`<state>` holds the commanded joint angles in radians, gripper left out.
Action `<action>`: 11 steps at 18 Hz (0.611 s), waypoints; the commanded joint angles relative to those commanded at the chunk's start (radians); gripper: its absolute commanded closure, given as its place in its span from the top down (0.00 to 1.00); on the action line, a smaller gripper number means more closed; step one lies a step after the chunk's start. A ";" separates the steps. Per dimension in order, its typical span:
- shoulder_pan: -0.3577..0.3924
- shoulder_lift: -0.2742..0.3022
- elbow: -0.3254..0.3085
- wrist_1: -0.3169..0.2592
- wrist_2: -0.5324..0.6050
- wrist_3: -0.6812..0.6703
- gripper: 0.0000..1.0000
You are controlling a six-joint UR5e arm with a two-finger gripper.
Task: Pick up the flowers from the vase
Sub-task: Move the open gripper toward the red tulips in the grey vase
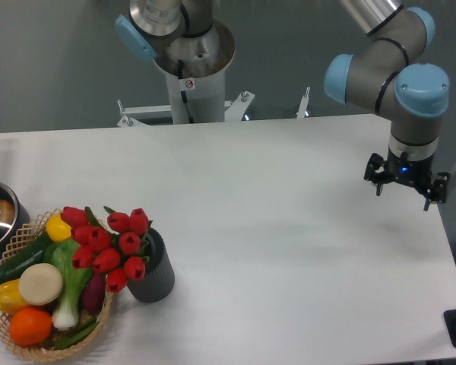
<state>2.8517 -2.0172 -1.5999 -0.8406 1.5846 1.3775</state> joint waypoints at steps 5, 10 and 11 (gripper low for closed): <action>-0.032 0.023 -0.044 0.009 -0.017 -0.002 1.00; -0.045 0.069 -0.135 0.067 -0.193 -0.141 1.00; -0.048 0.080 -0.147 0.068 -0.212 -0.188 1.00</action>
<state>2.8041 -1.9375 -1.7471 -0.7731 1.3731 1.1893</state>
